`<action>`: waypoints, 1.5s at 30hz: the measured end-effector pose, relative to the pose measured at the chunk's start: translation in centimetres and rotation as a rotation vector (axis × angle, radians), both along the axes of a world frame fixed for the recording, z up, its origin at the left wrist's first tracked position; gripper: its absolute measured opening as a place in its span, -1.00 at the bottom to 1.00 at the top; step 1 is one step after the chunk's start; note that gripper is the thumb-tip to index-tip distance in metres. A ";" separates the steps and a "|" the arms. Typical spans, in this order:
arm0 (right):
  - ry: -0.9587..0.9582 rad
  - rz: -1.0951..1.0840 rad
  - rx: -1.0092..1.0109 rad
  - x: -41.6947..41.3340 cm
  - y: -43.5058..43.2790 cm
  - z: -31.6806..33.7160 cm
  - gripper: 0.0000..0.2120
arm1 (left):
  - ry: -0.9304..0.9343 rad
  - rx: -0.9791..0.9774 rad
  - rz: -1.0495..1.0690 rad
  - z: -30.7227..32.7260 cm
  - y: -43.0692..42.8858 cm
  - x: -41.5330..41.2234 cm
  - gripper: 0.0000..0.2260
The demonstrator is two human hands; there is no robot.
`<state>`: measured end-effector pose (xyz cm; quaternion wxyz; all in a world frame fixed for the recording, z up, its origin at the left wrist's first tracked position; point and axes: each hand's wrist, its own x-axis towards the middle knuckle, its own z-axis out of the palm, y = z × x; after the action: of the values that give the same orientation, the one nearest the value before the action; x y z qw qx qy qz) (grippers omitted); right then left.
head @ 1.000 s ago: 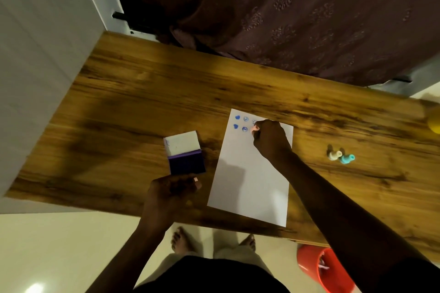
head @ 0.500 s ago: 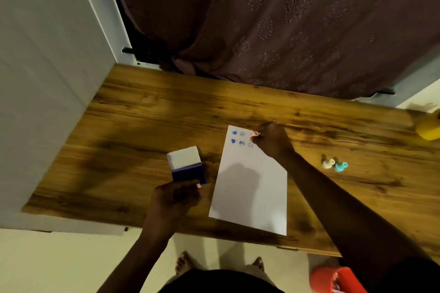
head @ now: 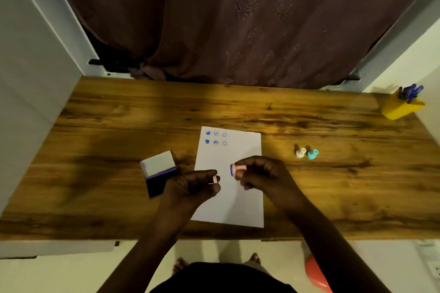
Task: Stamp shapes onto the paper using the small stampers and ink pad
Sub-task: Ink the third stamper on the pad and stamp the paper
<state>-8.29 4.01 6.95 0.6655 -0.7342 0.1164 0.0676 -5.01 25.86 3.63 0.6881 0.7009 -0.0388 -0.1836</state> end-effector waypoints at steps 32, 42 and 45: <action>-0.005 0.022 -0.022 -6.0 -12.0 -1.6 -0.68 | -0.150 0.018 -0.239 0.6 -14.5 -2.0 -0.68; -0.024 -0.107 -0.325 -4.9 -20.3 -2.9 -0.72 | -0.017 0.074 -0.166 -0.3 -18.5 -2.1 -0.57; -0.035 -0.166 -0.678 -3.9 -23.7 -4.0 -0.82 | -0.035 0.104 -0.140 -0.7 -18.6 -2.1 -0.63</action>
<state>-12.18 -19.71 2.99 0.3890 -0.9025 0.1801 -0.0419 -7.11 7.30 2.98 0.6354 0.7345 -0.0898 -0.2208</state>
